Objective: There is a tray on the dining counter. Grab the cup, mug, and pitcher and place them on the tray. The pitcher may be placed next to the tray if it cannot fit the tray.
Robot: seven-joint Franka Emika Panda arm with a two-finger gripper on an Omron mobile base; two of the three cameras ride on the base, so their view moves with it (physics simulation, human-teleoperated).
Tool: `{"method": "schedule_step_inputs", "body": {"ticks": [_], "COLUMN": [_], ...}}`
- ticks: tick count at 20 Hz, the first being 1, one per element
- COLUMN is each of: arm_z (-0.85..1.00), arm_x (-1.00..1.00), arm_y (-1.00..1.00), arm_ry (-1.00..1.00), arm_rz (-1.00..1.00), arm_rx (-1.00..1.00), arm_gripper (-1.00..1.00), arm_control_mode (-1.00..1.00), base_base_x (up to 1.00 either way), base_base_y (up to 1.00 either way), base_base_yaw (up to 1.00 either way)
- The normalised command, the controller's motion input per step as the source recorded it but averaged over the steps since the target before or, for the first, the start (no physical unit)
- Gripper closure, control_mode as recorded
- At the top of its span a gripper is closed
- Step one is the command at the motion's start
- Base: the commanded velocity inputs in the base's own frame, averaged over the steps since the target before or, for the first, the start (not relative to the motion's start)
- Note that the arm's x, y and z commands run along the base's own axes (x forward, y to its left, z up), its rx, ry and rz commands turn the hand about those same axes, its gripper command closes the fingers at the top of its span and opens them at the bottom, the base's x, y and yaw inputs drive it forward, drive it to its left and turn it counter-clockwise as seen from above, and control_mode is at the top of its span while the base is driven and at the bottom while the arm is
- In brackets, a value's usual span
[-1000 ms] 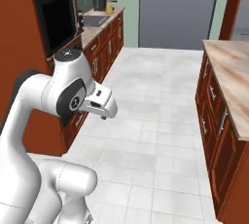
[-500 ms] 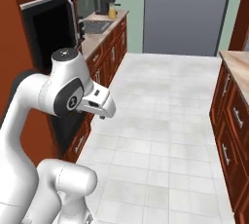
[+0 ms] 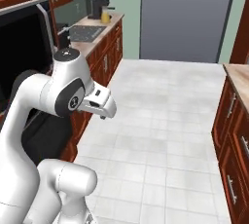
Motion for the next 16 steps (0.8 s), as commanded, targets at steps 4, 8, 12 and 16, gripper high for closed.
{"method": "schedule_step_inputs", "body": {"ticks": [4,8,12,16], "arm_z": [0.0,0.0,0.0,0.0], "arm_x": [0.0,0.0,0.0,0.0], "arm_y": [0.0,0.0,0.0,0.0], "arm_ry": [0.0,0.0,0.0,0.0], "arm_rz": [0.0,0.0,0.0,0.0], "arm_rx": [0.0,0.0,0.0,0.0], "arm_gripper": [-1.0,-1.0,-1.0,-1.0], "arm_control_mode": [1.0,1.0,1.0,1.0], "base_base_x": [1.0,1.0,1.0,1.0], "base_base_y": [-0.3,-0.31,-0.23,-0.11], "base_base_yaw": [0.0,0.0,0.0,0.0]}}
